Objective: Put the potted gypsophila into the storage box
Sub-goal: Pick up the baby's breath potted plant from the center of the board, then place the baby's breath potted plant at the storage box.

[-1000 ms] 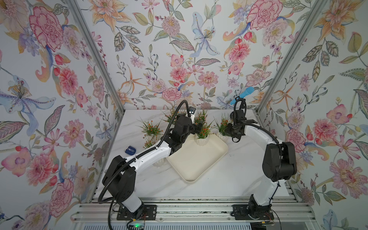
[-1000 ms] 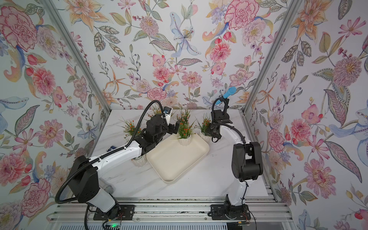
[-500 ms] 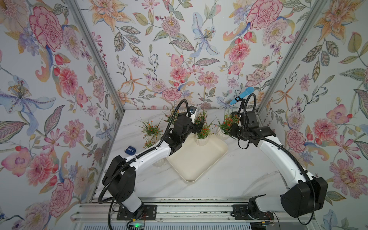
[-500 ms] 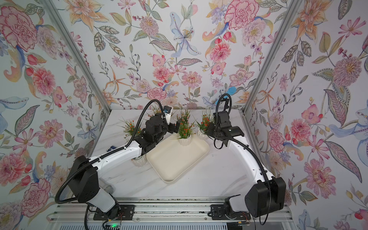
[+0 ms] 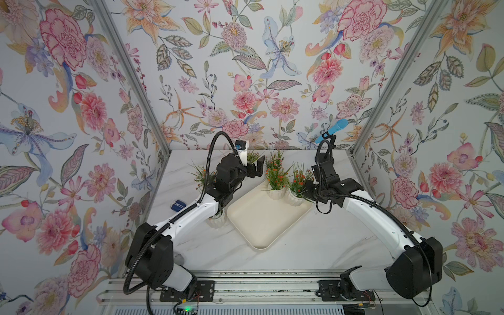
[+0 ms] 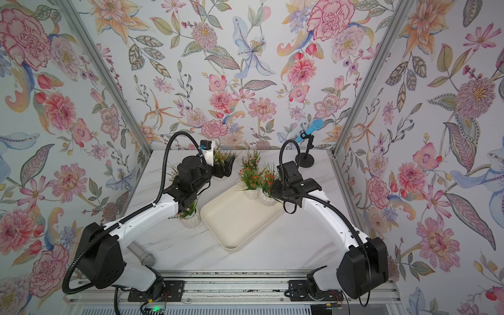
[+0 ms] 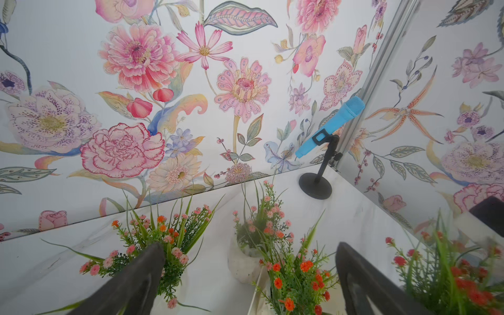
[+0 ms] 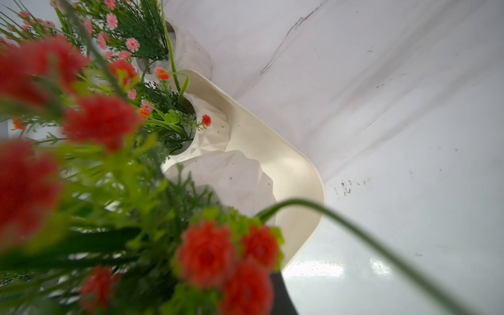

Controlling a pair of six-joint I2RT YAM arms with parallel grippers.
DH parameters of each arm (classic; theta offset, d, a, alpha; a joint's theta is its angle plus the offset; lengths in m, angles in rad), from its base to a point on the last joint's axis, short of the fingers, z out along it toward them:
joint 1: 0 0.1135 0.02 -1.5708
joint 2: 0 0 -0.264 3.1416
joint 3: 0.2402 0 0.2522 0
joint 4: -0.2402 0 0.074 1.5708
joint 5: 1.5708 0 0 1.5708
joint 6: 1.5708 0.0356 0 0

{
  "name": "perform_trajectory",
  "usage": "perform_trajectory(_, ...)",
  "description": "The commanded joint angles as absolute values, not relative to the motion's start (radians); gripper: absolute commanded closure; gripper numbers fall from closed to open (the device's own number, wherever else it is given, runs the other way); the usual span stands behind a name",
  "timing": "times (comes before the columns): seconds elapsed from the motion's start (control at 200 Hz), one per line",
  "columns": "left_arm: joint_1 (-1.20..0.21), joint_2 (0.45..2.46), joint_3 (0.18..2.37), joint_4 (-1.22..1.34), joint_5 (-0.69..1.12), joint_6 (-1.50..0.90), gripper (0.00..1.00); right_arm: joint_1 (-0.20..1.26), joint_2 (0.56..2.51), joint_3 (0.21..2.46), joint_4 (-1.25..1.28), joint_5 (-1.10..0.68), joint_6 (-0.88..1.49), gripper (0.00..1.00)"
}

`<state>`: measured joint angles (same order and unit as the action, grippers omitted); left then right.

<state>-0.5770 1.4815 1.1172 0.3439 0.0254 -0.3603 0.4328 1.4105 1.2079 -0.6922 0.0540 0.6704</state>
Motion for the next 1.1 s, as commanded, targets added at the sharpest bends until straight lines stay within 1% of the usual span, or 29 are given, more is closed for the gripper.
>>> perform_trajectory(0.0,-0.580,1.437,1.074,0.362,0.042,-0.387,0.00,0.443,1.454,1.231,-0.660,0.063,0.689,0.95)
perform_trajectory(0.26,-0.580,1.380,1.013,0.373,-0.013,-0.407,0.00,0.448,1.541,1.216,-0.624,0.054,0.676,0.93)
perform_trajectory(0.545,-0.579,1.338,0.962,0.393,-0.045,-0.437,0.00,0.448,1.590,1.202,-0.606,0.063,0.667,0.92)
perform_trajectory(0.821,-0.581,1.319,0.952,0.385,-0.057,-0.449,0.00,0.432,1.626,1.188,-0.599,0.082,0.636,0.87)
perform_trajectory(0.971,-0.581,1.309,0.943,0.377,-0.068,-0.455,0.00,0.421,1.641,1.190,-0.588,0.056,0.621,0.78)
perform_trajectory(1.031,-0.582,1.307,0.942,0.376,-0.069,-0.461,0.00,0.415,1.644,1.192,-0.586,0.048,0.619,0.71)
perform_trajectory(1.096,-0.581,1.305,0.940,0.375,-0.072,-0.465,0.00,0.410,1.639,1.196,-0.586,0.047,0.618,0.66)
